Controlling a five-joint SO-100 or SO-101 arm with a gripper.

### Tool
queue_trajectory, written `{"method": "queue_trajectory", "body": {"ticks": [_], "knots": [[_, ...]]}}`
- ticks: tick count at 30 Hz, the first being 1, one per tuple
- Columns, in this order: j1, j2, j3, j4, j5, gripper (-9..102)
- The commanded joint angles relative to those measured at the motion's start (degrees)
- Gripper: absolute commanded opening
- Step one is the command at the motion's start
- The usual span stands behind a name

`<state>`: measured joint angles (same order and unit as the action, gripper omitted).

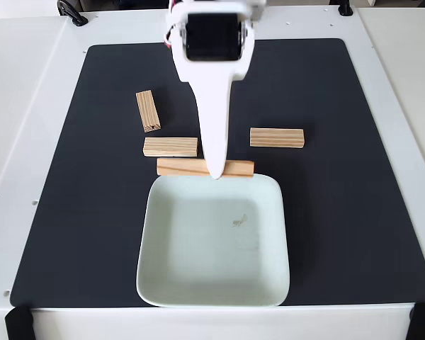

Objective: Pick up the wooden block and place them on the plate.

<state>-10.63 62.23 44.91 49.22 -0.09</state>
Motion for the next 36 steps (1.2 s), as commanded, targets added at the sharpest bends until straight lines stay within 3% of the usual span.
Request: {"method": "queue_trajectory", "body": {"ticks": [1, 17, 21, 36], "knots": [[0.00, -4.75, -8.70, -1.05, -0.53, 0], [0.35, -30.32, -32.61, -3.08, -0.62, 0], [0.44, -33.22, -33.22, -7.73, -0.62, 0], [0.97, -34.45, -33.13, -6.06, 0.18, 0]]}}
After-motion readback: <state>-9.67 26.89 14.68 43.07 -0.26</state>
